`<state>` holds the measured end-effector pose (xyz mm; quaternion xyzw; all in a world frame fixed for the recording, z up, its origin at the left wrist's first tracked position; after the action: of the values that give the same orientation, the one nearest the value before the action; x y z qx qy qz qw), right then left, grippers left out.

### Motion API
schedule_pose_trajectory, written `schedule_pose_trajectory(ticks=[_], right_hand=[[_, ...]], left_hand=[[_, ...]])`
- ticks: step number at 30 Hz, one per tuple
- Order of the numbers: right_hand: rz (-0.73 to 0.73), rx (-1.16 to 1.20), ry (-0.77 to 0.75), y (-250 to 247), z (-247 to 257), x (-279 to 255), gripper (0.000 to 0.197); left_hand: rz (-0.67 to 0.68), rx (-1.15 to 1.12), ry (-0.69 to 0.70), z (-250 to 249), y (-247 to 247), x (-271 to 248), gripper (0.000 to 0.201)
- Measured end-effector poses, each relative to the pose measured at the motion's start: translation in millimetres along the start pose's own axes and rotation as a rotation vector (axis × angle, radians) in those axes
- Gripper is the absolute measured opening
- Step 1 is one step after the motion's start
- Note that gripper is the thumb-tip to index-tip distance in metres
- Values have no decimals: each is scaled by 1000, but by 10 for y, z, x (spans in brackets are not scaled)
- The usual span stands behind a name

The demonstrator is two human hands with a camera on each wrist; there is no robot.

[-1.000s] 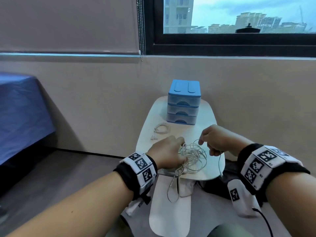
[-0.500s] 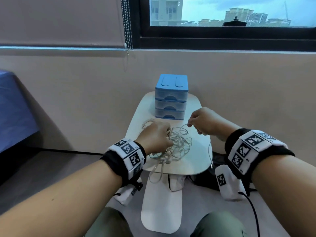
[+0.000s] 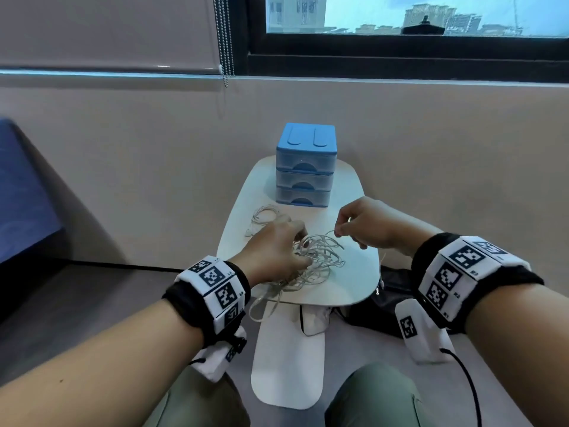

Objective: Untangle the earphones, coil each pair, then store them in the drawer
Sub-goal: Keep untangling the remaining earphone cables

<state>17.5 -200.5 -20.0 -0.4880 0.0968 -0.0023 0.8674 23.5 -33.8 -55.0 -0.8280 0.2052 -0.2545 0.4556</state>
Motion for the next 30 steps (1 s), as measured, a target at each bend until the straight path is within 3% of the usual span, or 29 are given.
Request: schedule_pose_trajectory(ticks=[3,8,13,15,18,22,26,30], right_hand=[[-84,-21,-20,-70,4,19,14],[-168,-49,-45,-180,43,40,13],[-276,-117,15,-263,-39,139,22],[-304,-152,53,-259,-89,145,25],[-219,-162,67,-74,-163,176,26],[-175,-53,71,83,-258,180,29],[-204,75,-49,17,-121,71,28],[-63,111,-109,112,46,-14,28]], left_hand=[[25,-37,1,-56,-32,-9,20],[-31,-29,-6,-110,-70,-3,24],[-88,-38,11,-73,-14,-43,14],[-79,-40,1,-27,18,-53,19],[-33,-25,-29,21,80,-59,29],[-14,-24,-68,65,72,-31,20],[5,-46,-78,109,65,-13,17],[21,-57,-97,129,56,-1,19]])
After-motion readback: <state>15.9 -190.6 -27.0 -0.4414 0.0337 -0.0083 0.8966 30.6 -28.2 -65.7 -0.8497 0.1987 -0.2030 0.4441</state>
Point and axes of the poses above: each hand's wrist, its own x-axis towards the middle knuckle, its own y-axis out of the palm, z = x × y, the point moved 8 cm from there along x, towards the middle knuckle, and after that the axes turned 7 degrees about y, right-handed, at the moved point
